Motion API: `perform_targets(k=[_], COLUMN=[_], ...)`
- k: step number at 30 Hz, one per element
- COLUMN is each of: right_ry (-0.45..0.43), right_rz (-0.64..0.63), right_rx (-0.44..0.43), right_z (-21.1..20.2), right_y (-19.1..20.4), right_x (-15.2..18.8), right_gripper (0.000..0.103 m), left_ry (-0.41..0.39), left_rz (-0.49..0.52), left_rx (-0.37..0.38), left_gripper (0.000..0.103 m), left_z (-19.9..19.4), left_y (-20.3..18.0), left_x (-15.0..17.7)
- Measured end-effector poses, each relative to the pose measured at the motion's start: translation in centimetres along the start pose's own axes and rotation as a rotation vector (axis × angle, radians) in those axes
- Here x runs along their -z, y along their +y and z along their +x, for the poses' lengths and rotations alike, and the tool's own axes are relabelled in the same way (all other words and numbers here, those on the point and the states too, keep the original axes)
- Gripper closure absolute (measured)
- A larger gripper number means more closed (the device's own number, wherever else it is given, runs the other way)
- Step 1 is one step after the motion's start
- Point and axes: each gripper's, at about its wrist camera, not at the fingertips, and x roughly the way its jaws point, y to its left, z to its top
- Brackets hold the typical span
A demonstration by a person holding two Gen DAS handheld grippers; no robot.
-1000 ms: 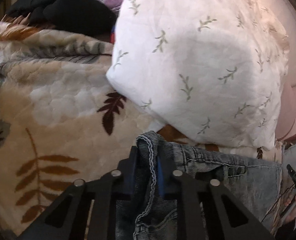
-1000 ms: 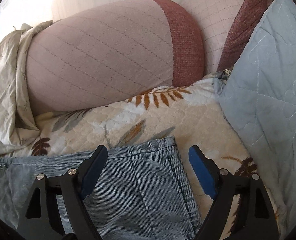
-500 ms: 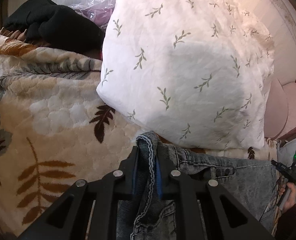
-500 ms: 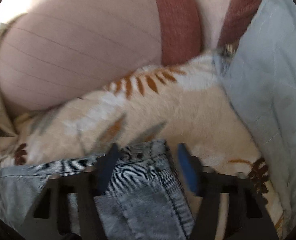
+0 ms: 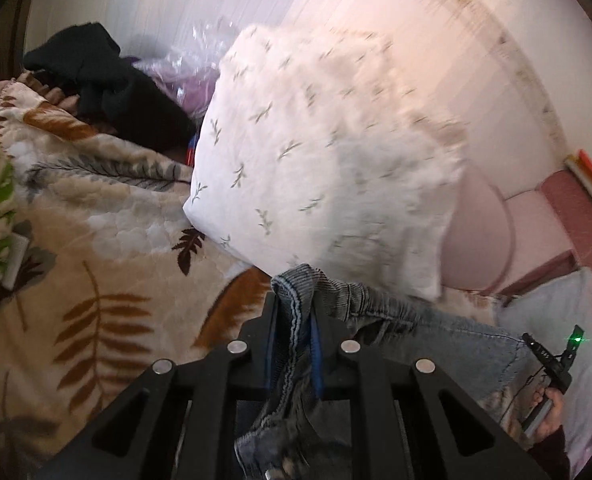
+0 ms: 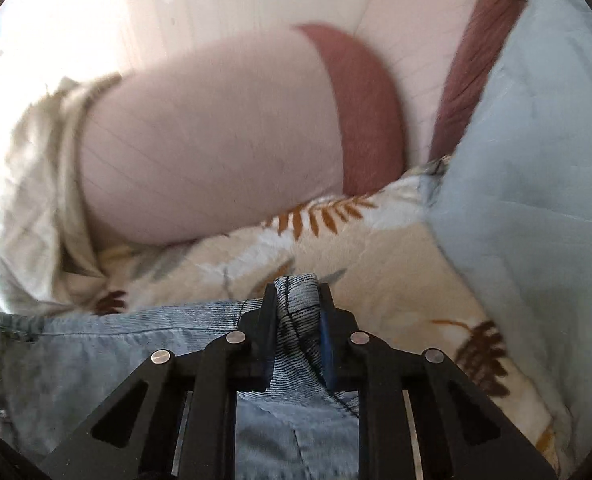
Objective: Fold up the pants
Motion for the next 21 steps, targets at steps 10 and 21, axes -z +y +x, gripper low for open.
perform_targets(k=[10,21], right_ry=[-0.021,0.102], right_rz=[0.095,0.167], right_rx=[-0.065,-0.102], right_z=[-10.2,-13.4], right_y=[-5.1,-9.4], right_x=[6.8,19.5], right_gripper=[0.087,0.087], left_ry=[-0.015,0.093], left_rz=[-0.019,-0.054], left_rx=[0.084,0.060], left_gripper=[0.087,0.088], left_z=[-9.3,-10.9], left_y=[0.4,4.5], left_x=[9.7,22.4])
